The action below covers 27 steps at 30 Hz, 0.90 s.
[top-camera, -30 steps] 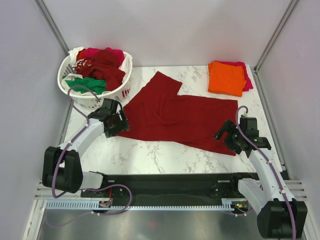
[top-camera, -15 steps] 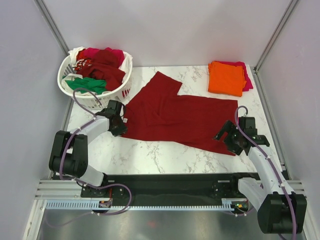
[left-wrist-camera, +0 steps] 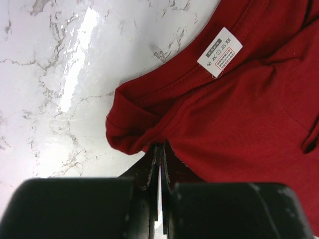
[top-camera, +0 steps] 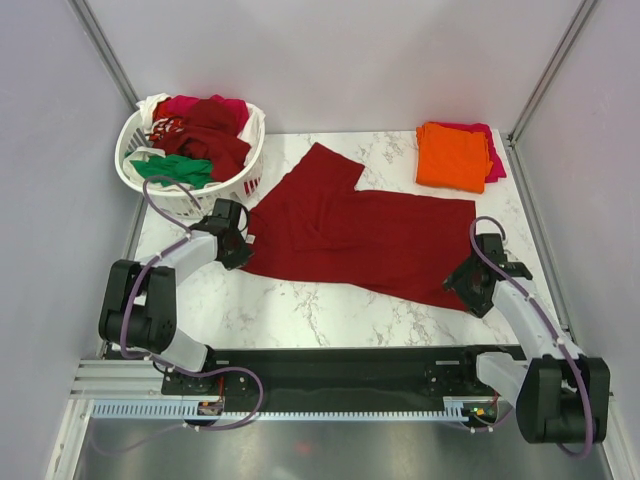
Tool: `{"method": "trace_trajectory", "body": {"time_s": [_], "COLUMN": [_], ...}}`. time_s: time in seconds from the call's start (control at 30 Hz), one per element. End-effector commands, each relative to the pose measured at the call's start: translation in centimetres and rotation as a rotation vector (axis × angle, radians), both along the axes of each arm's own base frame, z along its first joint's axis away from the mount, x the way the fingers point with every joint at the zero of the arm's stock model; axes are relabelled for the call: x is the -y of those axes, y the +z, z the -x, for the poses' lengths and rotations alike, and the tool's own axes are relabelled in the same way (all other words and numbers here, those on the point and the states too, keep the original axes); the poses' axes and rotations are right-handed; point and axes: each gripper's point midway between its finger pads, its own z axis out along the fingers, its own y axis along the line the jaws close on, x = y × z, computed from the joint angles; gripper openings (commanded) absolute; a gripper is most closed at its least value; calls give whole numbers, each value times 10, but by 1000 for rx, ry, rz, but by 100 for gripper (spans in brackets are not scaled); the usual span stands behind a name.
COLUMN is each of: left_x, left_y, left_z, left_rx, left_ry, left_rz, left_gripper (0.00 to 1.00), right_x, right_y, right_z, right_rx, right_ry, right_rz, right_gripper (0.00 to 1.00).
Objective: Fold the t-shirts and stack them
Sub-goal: Fold the tshirt
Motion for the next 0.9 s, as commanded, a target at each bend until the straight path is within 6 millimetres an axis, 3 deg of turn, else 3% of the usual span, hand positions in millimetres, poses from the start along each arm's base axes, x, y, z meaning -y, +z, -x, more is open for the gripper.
{"method": "trace_trajectory", "body": {"time_s": [0.0, 0.07, 0.13, 0.17, 0.23, 0.27, 0.33, 0.4, 0.5, 0.67, 0.73, 0.87], "left_x": [-4, -5, -5, -4, -5, -4, -4, -1, -7, -44, -46, -30], "left_y": [14, 14, 15, 15, 14, 13, 16, 20, 44, 74, 77, 67], "left_z": [-14, -13, -14, -14, -14, -14, -15, -14, -15, -7, -5, 10], "left_rx": [84, 88, 92, 92, 89, 86, 95, 104, 164, 229, 223, 169], "left_ry": [41, 46, 45, 44, 44, 43, 45, 48, 70, 166, 163, 131], "left_rz": [0, -3, 0, 0, 1, 0, 4, 35, 92, 175, 185, 268], "left_gripper": [2, 2, 2, 2, 2, 2, 2, 2, 2, 2, 2, 2], "right_x": [-3, -4, -7, -7, -7, -5, 0, 5, 23, 40, 48, 43], "right_y": [-19, -31, -36, -37, -38, -37, -36, -32, -24, -27, -30, -35], "right_z": [-6, -3, -5, -5, -2, -2, -1, -2, -3, 6, 6, 6], "right_rx": [-24, -48, -43, -42, -42, -35, -30, -24, -17, -26, -30, -57], "right_ry": [-46, -47, -40, -37, -31, -32, -37, -37, -86, -200, -221, -194], "right_rz": [-26, -32, -45, -48, -43, -35, -7, 12, 36, -33, -45, -74], "right_gripper": [71, 56, 47, 35, 21, 7, 0, 0, 0, 0, 0, 3]}}
